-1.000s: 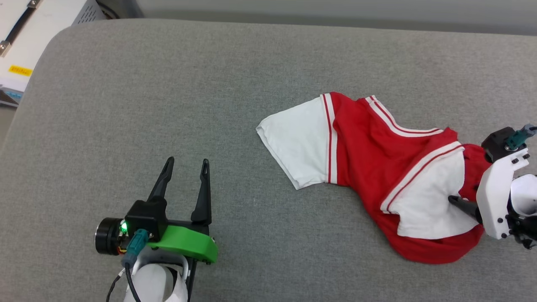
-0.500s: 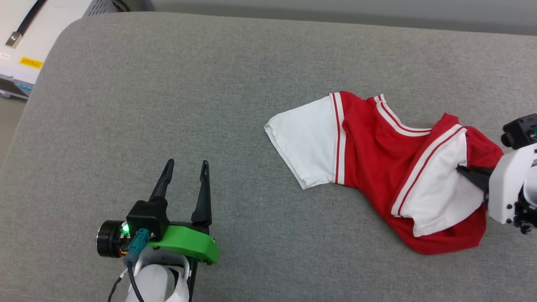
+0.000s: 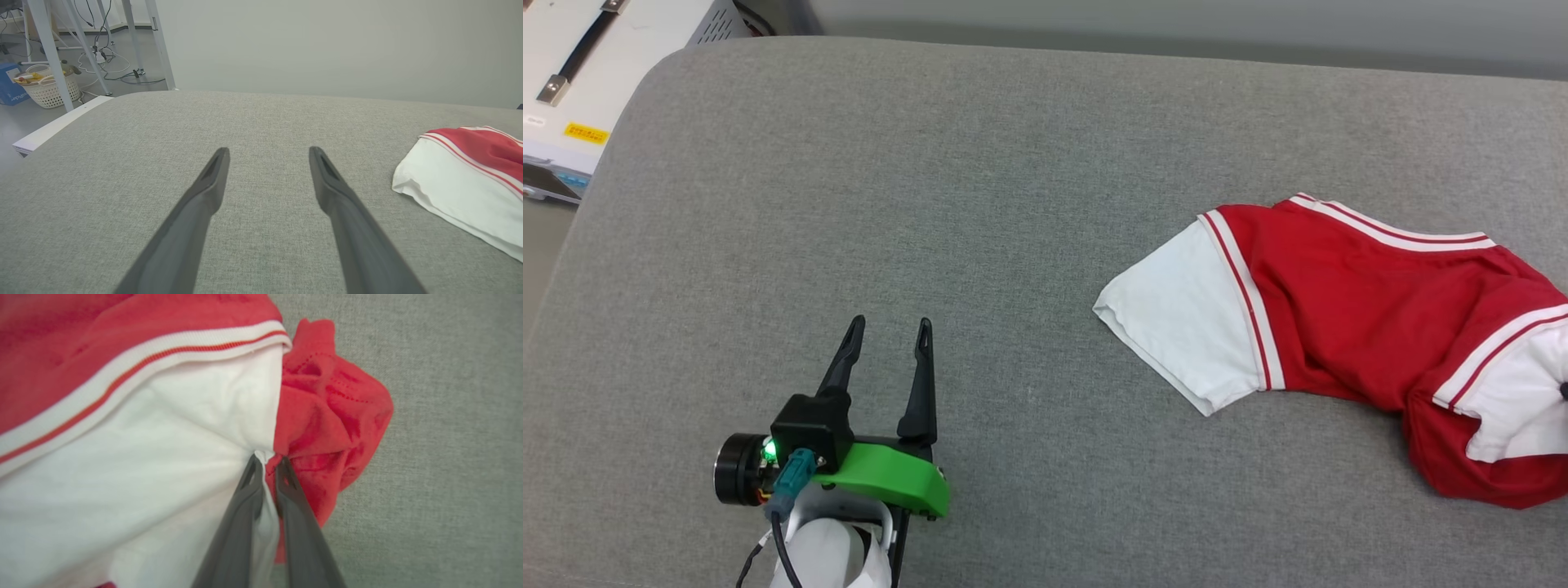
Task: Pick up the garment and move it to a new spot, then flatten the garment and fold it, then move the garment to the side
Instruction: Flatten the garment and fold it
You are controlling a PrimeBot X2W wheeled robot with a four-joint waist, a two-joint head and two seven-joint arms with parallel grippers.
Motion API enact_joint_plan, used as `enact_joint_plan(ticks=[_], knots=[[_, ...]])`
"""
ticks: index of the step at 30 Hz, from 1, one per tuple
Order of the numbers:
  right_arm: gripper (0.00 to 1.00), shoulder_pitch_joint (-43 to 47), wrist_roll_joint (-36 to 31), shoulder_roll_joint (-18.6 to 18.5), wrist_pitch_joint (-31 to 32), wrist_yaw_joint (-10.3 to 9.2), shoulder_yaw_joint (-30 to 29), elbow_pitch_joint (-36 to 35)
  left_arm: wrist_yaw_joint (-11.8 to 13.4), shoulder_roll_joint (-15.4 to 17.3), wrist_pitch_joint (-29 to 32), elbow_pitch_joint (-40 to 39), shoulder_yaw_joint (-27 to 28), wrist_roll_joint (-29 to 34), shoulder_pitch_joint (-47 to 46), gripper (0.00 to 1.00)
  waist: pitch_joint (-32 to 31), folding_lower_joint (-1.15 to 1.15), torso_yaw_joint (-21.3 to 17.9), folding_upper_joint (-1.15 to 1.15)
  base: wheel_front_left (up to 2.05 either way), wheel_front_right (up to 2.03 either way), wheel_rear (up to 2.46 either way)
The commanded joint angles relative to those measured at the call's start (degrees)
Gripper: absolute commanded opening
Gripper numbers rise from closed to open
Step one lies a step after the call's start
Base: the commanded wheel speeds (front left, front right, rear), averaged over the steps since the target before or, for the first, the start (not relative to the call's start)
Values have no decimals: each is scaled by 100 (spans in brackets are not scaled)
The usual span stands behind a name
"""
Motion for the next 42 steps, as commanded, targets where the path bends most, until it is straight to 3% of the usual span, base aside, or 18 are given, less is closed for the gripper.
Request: enact_joint_plan(ticks=[1,2,3,4,11,15,22,27,31,36,42], knots=[[0,108,-58,73,-130,-4,-7,90,17,-21,-33,19,9,-31,0,100,-41,-1,7,0,0,0,0],[40,106,-125,110,-308,-4,-19,102,15,-21,-33,34,23,-26,9,100,-75,-1,5,0,0,0,0],[64,88,-217,127,-520,-4,-27,67,13,-21,-33,44,35,-20,19,100,-111,-1,1,0,0,0,0],[100,66,-363,128,-818,-4,-50,34,9,-21,-33,52,53,-8,32,100,-154,-1,-9,0,0,0,0],[100,60,-1116,243,-2264,-4,-384,-313,-95,-21,-33,53,249,130,95,100,-438,-1,-185,0,0,0,0],[100,182,-1552,563,-2964,-4,-909,-661,-217,12,-33,10,371,240,-27,100,-502,-1,-281,0,0,0,0],[100,603,-3043,1693,-3351,-4,-2123,-1642,-466,238,-33,-43,467,328,-649,100,-508,-1,-447,0,0,0,0],[100,1003,-3833,2555,-3383,-4,-2623,-2510,-622,458,-33,89,278,244,-1308,100,-488,-1,-536,0,0,0,0],[100,1304,-4198,3077,-3390,-4,-2606,-3031,-671,661,-33,439,-186,-41,-2016,100,-432,-1,-603,0,0,0,0],[100,1570,-4544,3345,-3395,-4,-2341,-3235,-677,1073,119,1100,-1275,-796,-3097,100,-304,-1,-732,0,0,0,0],[100,1657,-4779,3528,-3396,-4,-2207,-3243,-678,1421,1225,1611,-2754,-1879,-4264,100,-111,-1,-905,0,0,0,0]])
